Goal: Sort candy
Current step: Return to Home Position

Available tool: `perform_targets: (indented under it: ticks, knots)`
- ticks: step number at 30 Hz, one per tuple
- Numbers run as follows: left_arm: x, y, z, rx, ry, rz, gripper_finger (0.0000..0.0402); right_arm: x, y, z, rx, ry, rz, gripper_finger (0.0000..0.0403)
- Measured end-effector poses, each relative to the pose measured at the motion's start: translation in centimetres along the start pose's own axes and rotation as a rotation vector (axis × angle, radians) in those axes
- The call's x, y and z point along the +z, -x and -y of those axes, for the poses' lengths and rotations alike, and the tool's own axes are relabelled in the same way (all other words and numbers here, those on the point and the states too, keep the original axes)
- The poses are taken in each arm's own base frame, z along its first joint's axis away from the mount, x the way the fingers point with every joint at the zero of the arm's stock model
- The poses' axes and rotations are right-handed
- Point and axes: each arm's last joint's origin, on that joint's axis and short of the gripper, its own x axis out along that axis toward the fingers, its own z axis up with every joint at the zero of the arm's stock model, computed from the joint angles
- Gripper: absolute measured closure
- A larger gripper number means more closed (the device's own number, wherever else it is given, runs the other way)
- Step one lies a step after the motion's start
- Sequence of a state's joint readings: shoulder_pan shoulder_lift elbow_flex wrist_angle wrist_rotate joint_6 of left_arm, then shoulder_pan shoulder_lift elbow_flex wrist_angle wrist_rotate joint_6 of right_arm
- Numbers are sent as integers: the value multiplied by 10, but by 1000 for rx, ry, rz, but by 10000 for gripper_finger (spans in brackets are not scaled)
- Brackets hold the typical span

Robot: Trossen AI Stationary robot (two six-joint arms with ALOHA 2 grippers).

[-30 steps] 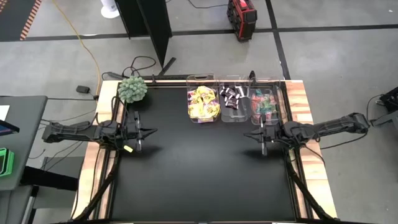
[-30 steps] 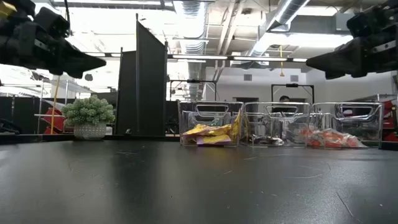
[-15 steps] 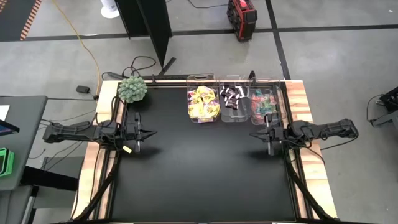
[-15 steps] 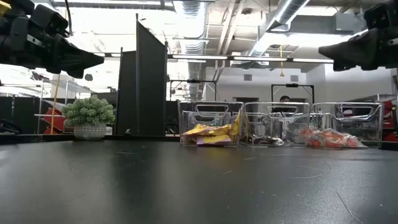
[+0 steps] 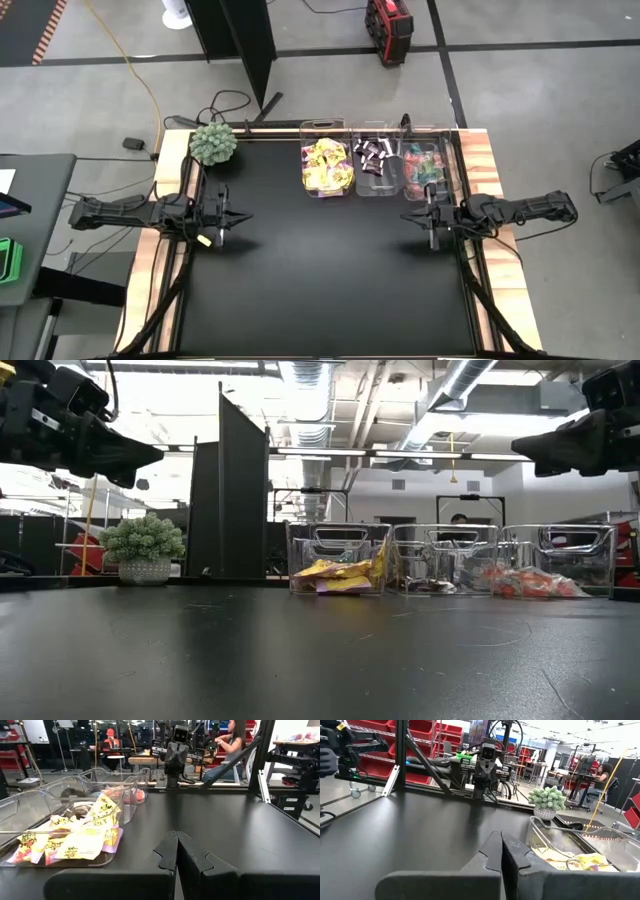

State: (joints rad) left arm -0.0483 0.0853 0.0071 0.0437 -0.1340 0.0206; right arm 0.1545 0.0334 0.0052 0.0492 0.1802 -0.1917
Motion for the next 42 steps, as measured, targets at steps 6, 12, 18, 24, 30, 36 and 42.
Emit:
perform_targets:
  ticks: [6, 12, 18, 24, 30, 36, 42]
  knots:
    - [0, 0, 1, -26, -12, -2, 400, 0, 0, 0, 0, 0, 0, 388]
    - [0, 0, 1, -25, -20, -1, 400, 0, 0, 0, 0, 0, 0, 387]
    - [0, 0, 1, -24, -18, 1, 400, 0, 0, 0, 1, 0, -2, 387]
    - [0, 0, 1, -22, -17, 2, 400, 0, 0, 0, 1, 0, -2, 387]
    - [0, 0, 1, -22, -17, 4, 400, 0, 0, 0, 1, 0, -2, 387]
    - [0, 0, 1, -22, -17, 4, 400, 0, 0, 0, 0, 0, -2, 387]
    - [0, 0, 1, -22, -16, 4, 400, 0, 0, 0, 0, 0, -2, 387]
